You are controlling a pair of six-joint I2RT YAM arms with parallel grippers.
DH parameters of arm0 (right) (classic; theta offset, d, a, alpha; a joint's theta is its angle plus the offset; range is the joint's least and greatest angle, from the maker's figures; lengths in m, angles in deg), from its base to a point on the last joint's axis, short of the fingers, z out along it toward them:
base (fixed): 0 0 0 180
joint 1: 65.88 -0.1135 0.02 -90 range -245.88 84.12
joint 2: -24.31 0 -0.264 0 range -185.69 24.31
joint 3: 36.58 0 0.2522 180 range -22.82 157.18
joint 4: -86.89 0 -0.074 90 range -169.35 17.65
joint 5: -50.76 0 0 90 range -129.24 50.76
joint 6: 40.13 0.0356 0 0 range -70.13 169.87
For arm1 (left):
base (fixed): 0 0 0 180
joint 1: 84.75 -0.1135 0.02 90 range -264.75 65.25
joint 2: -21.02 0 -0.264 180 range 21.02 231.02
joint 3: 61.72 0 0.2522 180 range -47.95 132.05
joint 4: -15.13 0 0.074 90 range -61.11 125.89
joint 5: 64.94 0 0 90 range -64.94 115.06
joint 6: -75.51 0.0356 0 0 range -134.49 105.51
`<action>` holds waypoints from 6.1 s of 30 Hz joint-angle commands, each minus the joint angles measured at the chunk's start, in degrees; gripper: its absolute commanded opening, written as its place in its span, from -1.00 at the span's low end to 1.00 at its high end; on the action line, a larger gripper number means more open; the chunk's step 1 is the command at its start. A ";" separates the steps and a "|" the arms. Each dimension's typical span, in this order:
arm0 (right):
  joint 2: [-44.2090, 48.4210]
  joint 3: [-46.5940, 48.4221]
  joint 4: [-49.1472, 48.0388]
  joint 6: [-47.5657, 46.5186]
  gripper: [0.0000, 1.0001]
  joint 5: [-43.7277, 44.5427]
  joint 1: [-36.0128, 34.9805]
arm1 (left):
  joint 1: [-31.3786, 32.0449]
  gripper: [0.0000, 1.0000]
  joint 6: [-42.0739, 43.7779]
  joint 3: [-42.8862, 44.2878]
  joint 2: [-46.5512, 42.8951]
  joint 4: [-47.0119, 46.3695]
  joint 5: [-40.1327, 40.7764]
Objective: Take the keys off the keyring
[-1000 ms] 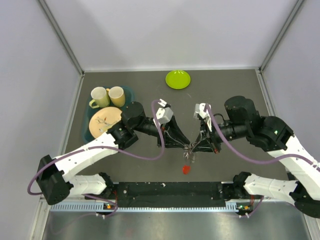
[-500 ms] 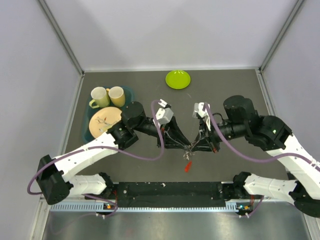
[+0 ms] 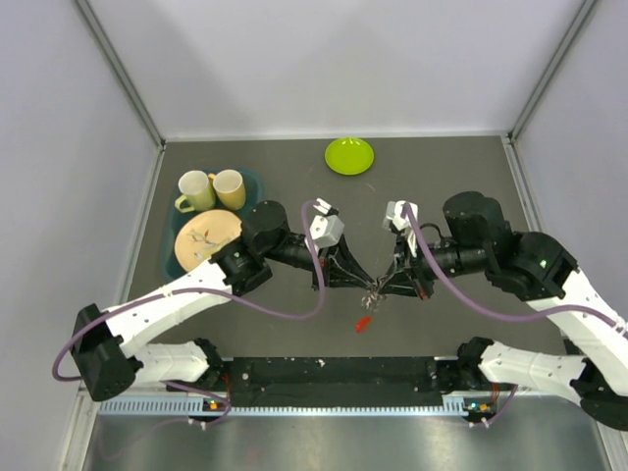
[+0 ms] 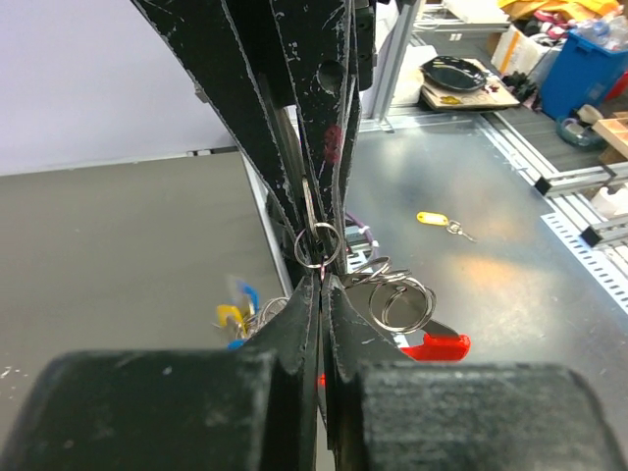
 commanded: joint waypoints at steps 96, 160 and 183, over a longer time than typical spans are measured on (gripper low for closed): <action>14.33 -16.45 -30.99 -10.48 -1.00 11.64 -0.01 | -9.30 -1.00 -34.68 0.68 3.25 -46.54 3.01; 3.61 -8.45 -29.94 -7.49 -1.00 31.33 0.17 | -4.73 -1.00 15.41 4.02 -5.89 2.68 6.09; 3.61 -4.41 -33.80 -14.76 -1.00 23.68 0.61 | -6.04 -1.00 15.77 7.00 -3.88 1.27 15.50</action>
